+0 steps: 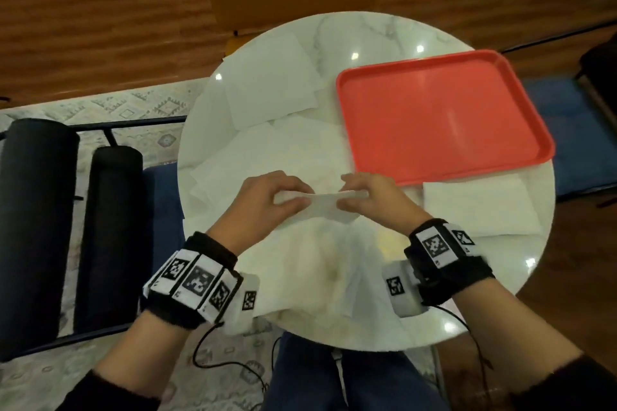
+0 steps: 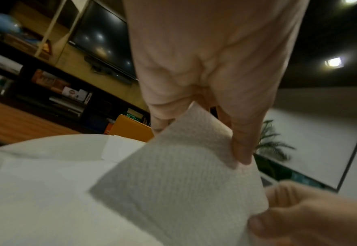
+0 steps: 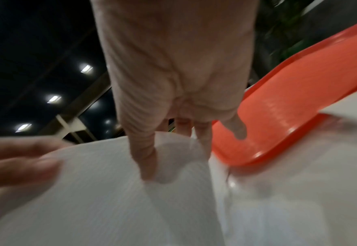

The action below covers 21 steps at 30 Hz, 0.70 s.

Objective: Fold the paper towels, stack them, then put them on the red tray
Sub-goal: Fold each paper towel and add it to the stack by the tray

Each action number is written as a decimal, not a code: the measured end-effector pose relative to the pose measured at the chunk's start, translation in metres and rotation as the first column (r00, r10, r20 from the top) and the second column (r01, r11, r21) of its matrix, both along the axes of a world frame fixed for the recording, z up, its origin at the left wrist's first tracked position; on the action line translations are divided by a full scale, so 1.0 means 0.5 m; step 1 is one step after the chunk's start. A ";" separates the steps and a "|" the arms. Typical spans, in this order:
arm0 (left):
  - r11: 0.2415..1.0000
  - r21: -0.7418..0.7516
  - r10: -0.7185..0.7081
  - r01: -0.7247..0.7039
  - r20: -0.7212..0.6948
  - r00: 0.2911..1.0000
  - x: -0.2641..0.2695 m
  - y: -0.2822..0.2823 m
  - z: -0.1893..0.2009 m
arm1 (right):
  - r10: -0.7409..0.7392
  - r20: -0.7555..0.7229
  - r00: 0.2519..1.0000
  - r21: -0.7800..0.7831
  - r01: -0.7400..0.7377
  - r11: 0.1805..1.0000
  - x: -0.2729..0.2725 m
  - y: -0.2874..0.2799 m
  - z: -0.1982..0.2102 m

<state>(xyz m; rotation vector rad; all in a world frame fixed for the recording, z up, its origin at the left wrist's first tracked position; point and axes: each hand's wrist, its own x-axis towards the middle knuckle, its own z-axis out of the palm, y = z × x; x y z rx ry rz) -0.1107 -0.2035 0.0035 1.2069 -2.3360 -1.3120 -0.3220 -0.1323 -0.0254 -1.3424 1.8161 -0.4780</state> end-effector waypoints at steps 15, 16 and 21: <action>0.918 0.182 0.327 -0.352 0.153 0.933 0.022 0.148 -0.067 | -0.717 0.464 0.520 0.149 0.752 0.643 -0.421 0.262 -0.039; 0.906 0.184 0.344 -0.380 0.200 0.917 0.043 0.163 -0.079 | -0.736 0.408 0.541 0.151 0.755 0.638 -0.441 0.269 -0.051; 0.843 0.185 0.430 -0.505 0.333 0.839 0.147 0.227 -0.133 | -0.757 0.158 0.635 0.167 0.738 0.654 -0.492 0.277 -0.116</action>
